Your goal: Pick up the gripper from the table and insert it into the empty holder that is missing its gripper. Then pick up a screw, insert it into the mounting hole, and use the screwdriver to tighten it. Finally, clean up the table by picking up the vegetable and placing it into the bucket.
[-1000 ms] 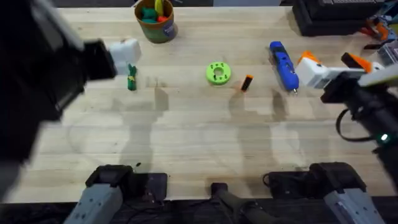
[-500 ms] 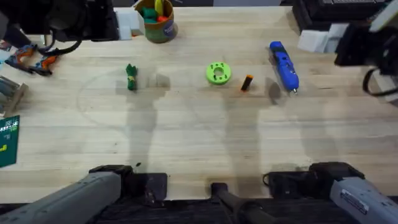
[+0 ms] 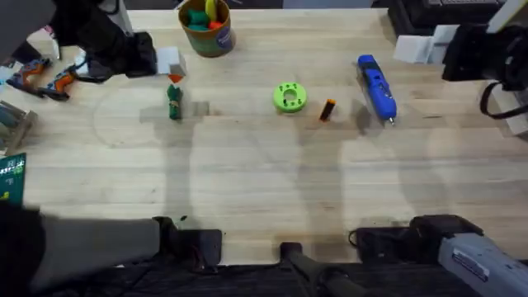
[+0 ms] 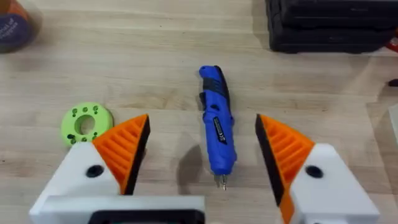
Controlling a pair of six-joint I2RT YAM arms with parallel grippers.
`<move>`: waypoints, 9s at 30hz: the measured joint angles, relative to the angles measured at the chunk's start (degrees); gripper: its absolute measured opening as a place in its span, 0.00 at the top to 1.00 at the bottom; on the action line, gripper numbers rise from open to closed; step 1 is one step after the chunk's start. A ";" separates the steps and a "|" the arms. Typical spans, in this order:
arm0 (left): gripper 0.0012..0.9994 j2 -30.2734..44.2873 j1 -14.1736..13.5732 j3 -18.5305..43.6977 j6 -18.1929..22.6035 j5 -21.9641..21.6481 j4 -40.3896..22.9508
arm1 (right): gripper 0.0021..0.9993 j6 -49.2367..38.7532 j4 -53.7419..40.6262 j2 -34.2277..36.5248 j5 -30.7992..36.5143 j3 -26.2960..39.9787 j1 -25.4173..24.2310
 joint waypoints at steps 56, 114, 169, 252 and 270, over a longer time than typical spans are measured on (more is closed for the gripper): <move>0.01 -19.35 -4.67 5.55 -5.08 14.90 1.93 | 0.01 0.00 -0.02 0.00 0.00 0.00 0.00; 0.01 -87.04 -5.06 -72.60 -3.68 27.77 52.95 | 0.01 -0.02 -0.01 0.00 0.00 0.00 0.00; 0.01 -87.25 -11.05 -73.53 5.54 51.35 53.56 | 0.01 5.56 -2.12 0.00 -11.24 0.02 0.18; 0.01 -87.27 -11.05 -73.53 5.54 51.35 53.56 | 0.19 54.04 -24.65 46.93 4.87 22.38 24.30; 0.01 -87.25 -11.05 -73.53 5.54 51.35 53.56 | 0.99 52.08 -25.19 44.79 2.77 22.45 24.30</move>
